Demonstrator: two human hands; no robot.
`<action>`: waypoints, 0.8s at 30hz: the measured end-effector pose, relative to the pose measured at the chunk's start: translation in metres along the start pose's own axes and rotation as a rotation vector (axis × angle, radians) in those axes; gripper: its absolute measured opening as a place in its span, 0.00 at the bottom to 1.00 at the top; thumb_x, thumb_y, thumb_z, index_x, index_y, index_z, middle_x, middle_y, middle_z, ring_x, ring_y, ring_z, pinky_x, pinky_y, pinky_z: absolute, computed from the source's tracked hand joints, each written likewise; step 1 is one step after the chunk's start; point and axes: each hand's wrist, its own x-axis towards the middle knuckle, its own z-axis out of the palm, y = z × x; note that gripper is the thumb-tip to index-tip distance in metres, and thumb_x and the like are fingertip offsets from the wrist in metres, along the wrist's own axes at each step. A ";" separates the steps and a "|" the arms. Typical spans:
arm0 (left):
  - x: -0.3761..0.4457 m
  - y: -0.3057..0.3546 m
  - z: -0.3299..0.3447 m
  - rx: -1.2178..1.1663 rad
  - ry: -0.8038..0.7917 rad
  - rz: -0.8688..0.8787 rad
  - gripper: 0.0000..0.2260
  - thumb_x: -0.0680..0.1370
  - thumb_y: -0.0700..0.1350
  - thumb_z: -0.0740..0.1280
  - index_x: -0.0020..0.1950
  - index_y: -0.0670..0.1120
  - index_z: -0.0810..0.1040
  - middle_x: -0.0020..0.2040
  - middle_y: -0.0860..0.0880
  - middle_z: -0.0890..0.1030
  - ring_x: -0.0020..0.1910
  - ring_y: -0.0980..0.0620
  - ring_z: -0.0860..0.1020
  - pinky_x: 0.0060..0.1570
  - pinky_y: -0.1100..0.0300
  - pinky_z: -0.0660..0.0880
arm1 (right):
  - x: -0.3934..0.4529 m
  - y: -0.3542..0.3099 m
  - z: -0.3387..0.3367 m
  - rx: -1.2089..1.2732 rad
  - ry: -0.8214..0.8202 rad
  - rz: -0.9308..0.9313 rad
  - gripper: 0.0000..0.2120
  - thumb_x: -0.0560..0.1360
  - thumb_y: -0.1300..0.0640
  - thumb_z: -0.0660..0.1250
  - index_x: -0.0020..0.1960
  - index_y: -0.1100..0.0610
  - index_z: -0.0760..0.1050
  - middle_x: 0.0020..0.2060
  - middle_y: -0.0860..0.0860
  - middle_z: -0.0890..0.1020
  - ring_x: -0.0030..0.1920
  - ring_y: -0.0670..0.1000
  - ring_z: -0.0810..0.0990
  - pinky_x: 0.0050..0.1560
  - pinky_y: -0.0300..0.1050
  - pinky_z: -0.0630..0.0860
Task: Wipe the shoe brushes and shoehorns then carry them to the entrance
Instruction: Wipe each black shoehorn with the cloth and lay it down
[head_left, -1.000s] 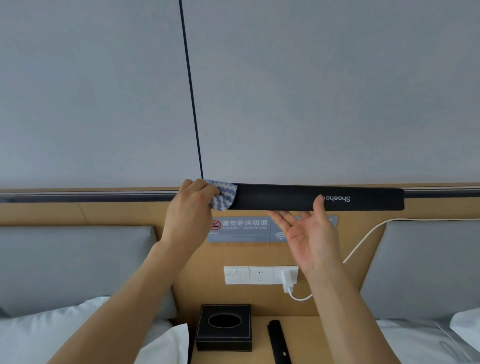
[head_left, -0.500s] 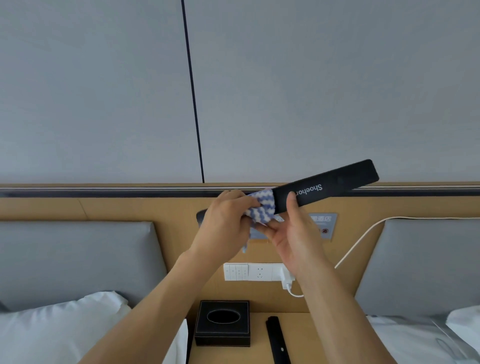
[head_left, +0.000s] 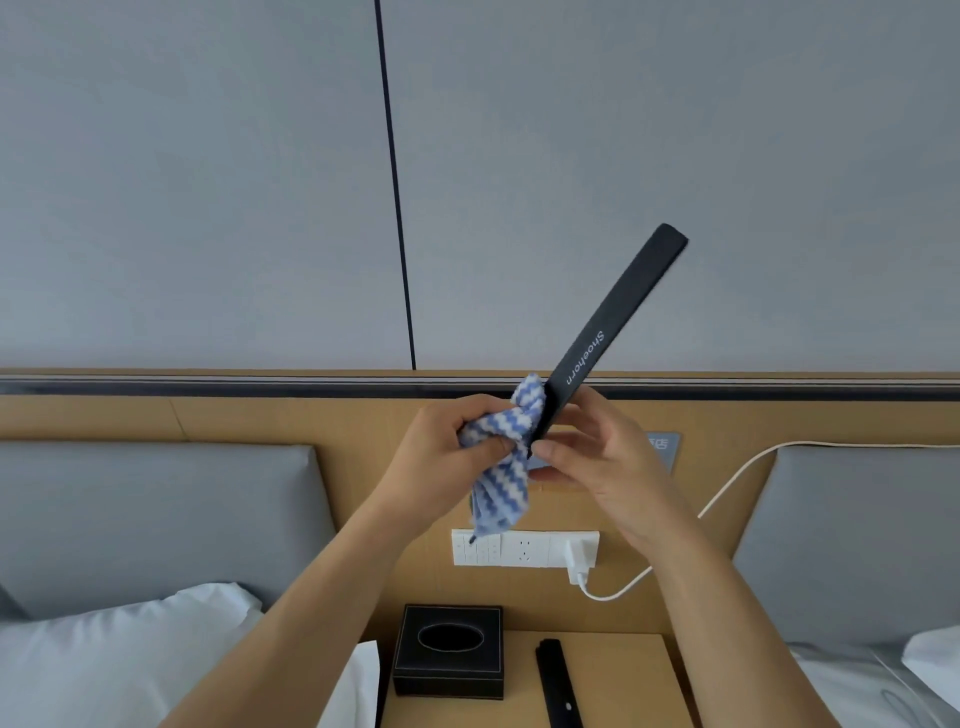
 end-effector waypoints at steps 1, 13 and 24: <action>0.000 0.000 -0.001 -0.009 -0.001 -0.005 0.10 0.77 0.36 0.69 0.53 0.49 0.83 0.45 0.53 0.85 0.45 0.54 0.84 0.46 0.59 0.81 | 0.000 -0.002 0.000 -0.029 0.023 0.003 0.20 0.69 0.52 0.77 0.60 0.46 0.78 0.54 0.50 0.84 0.54 0.53 0.85 0.49 0.57 0.84; -0.007 -0.008 0.007 -0.122 0.078 -0.220 0.03 0.79 0.43 0.68 0.50 0.47 0.81 0.41 0.49 0.86 0.41 0.51 0.85 0.43 0.57 0.82 | -0.005 -0.002 -0.003 -0.167 0.015 0.179 0.10 0.77 0.51 0.71 0.58 0.50 0.78 0.48 0.50 0.82 0.47 0.50 0.84 0.42 0.41 0.80; 0.002 0.019 -0.003 0.112 0.368 0.077 0.07 0.77 0.40 0.69 0.50 0.52 0.78 0.42 0.60 0.81 0.41 0.62 0.80 0.37 0.72 0.74 | -0.008 -0.001 -0.003 -0.119 0.052 0.186 0.10 0.81 0.57 0.65 0.48 0.47 0.84 0.42 0.46 0.86 0.47 0.46 0.84 0.50 0.43 0.80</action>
